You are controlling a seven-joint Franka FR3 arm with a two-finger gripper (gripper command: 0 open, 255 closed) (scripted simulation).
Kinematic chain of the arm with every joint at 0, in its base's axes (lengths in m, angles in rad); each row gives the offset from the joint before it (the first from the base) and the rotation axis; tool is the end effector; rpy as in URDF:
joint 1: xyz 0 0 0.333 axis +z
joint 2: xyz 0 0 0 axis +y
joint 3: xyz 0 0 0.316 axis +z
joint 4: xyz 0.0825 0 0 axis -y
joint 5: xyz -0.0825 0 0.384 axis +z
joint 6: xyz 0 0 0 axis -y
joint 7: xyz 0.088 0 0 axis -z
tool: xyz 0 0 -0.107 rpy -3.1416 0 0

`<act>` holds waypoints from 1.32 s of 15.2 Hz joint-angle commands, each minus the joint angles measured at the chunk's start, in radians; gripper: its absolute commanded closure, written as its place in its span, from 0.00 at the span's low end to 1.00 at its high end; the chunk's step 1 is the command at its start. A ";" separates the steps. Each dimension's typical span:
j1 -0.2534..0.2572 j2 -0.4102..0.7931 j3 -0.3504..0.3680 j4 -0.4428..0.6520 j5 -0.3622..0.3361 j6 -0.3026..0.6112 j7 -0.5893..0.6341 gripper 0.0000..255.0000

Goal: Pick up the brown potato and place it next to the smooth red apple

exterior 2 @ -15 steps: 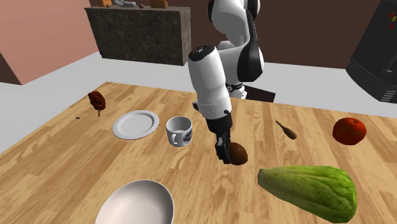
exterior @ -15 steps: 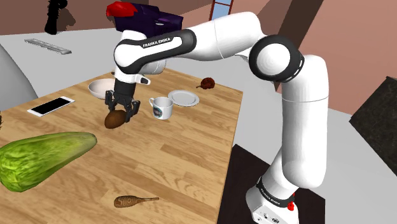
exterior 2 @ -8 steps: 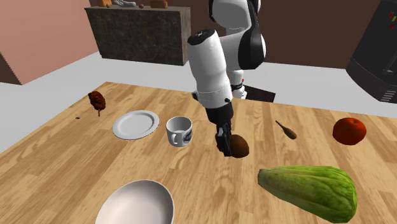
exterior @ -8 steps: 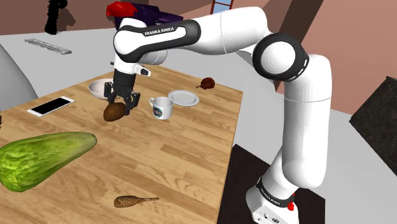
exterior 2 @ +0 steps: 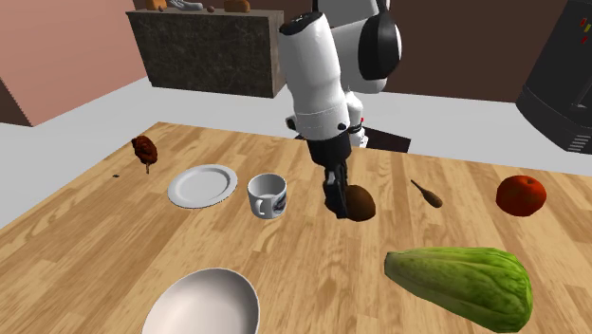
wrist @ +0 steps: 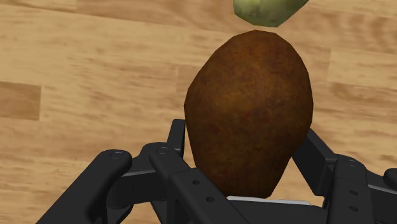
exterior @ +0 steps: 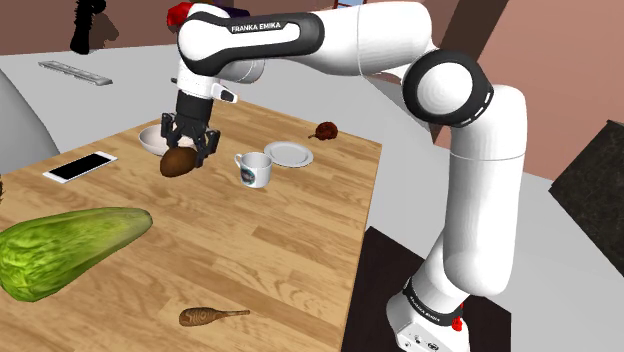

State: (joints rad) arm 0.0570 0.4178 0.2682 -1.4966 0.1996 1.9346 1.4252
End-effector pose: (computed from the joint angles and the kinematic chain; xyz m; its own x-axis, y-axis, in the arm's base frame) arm 0.6505 0.2054 0.4427 0.3623 -0.8871 -0.2860 -0.9308 -0.3604 -0.0612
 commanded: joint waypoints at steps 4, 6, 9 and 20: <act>0.001 -0.006 0.001 0.059 -0.003 -0.063 0.015 1.00; 0.002 -0.008 0.001 0.083 -0.005 -0.088 0.021 1.00; 0.003 -0.008 0.002 0.122 -0.007 -0.126 0.031 1.00; 0.095 -0.214 0.070 -0.170 0.031 0.009 0.173 1.00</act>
State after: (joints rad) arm 0.1442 0.2213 0.3323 -1.6427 0.2269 1.9320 1.5849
